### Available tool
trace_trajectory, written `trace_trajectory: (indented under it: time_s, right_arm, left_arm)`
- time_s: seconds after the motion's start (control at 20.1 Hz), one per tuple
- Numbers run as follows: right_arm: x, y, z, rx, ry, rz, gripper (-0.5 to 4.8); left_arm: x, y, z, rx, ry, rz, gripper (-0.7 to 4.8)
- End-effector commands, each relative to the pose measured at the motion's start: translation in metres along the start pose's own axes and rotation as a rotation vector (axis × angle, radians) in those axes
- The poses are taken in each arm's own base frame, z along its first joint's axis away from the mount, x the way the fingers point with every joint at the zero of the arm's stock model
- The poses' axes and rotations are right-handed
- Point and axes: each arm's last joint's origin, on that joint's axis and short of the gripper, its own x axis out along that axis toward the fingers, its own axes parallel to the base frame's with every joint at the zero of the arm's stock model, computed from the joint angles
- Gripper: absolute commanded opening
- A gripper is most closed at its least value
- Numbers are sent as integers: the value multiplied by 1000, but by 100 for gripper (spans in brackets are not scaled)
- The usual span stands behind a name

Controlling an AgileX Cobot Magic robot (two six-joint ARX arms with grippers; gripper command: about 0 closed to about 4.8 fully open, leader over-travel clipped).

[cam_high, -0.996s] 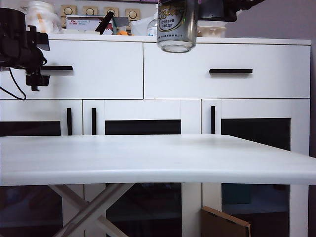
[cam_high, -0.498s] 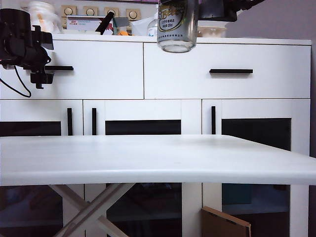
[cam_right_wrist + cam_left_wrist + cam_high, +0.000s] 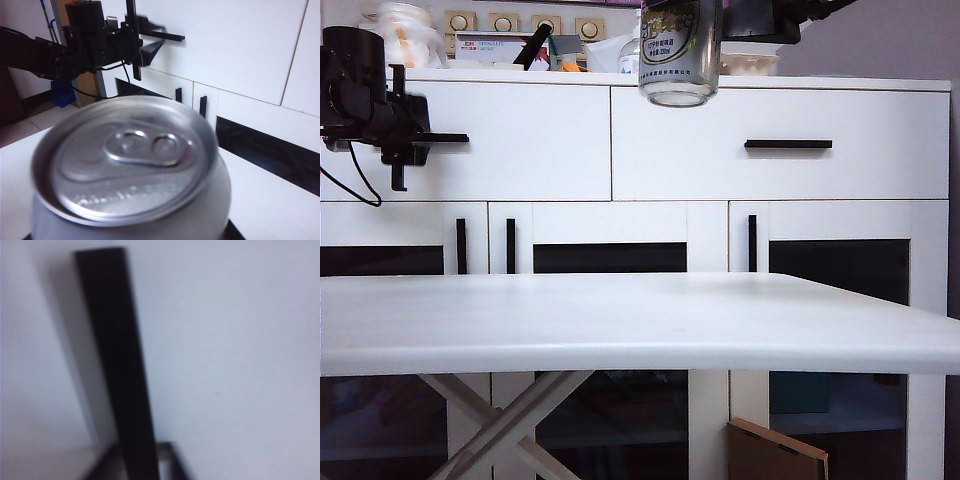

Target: Pick up a can of beer from the white table, open the left drawer, place the beer inside the drawer, and finally close the drawer.

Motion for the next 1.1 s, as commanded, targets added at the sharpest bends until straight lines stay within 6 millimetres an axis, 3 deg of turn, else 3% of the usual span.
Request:
trace_trajectory:
  time_s: [0.05,1.1]
  right_arm:
    - [-3,2,14,-25,-88,6,165]
    - [-3,1,17,-33,-101,-3,165]
  left_arm:
    - [0,-7,1,7,-8,-42,-8]
    - [-2,-16,-2,124,98,-88,-6]
